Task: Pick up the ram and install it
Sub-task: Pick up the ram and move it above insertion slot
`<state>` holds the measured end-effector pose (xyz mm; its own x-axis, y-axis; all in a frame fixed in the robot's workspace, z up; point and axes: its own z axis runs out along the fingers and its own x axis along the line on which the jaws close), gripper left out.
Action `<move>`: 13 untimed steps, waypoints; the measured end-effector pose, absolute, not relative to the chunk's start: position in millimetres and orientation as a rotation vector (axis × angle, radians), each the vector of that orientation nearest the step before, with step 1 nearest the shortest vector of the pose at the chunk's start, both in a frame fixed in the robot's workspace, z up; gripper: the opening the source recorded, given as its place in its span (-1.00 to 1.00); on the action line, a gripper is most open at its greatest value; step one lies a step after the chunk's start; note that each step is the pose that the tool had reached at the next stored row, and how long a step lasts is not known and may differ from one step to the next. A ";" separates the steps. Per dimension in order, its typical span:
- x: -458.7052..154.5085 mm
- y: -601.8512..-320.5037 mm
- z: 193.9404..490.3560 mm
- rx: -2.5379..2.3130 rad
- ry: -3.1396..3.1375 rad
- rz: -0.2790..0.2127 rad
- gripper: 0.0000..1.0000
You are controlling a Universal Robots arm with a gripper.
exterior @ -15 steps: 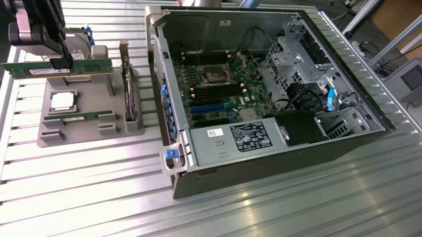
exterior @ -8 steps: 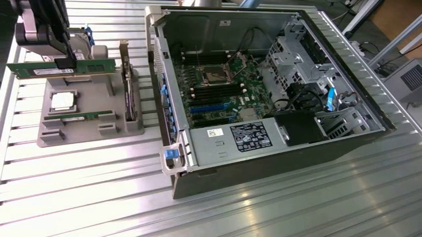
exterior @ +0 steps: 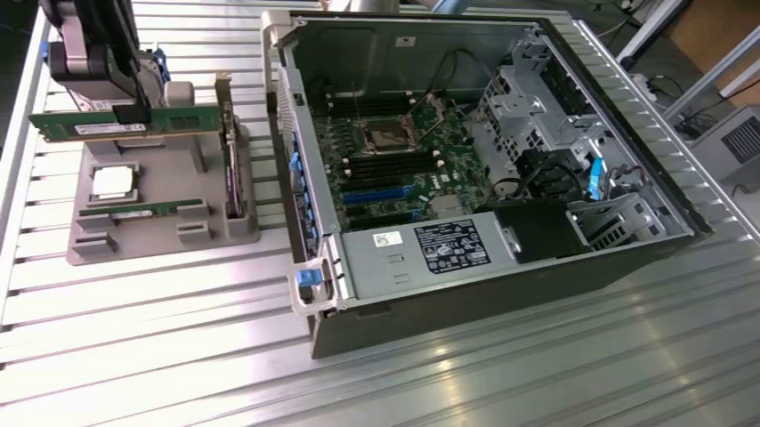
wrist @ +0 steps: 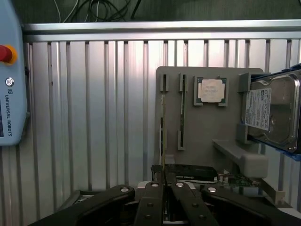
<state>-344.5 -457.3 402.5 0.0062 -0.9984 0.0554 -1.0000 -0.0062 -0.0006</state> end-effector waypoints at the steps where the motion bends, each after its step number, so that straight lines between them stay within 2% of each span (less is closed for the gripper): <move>1: -342.1 -457.3 402.6 2.200 -2.187 0.062 -0.76; 13: -326.2 -457.3 402.6 2.200 -2.186 0.062 -0.76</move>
